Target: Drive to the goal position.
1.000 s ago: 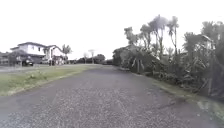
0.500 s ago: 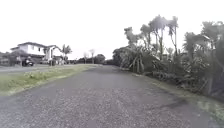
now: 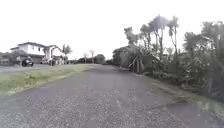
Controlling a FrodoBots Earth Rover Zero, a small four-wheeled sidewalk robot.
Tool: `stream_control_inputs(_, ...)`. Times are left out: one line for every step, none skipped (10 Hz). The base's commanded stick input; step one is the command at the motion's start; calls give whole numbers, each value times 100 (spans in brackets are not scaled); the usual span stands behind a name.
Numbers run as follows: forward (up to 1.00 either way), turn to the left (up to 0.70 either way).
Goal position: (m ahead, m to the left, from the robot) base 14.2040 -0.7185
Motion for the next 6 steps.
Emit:
stream_control_inputs(6, 0)
stream_control_inputs(6, 0)
stream_control_inputs(6, 0)
stream_control_inputs(6, 0)
stream_control_inputs(6, 0)
stream_control_inputs(6, 0)
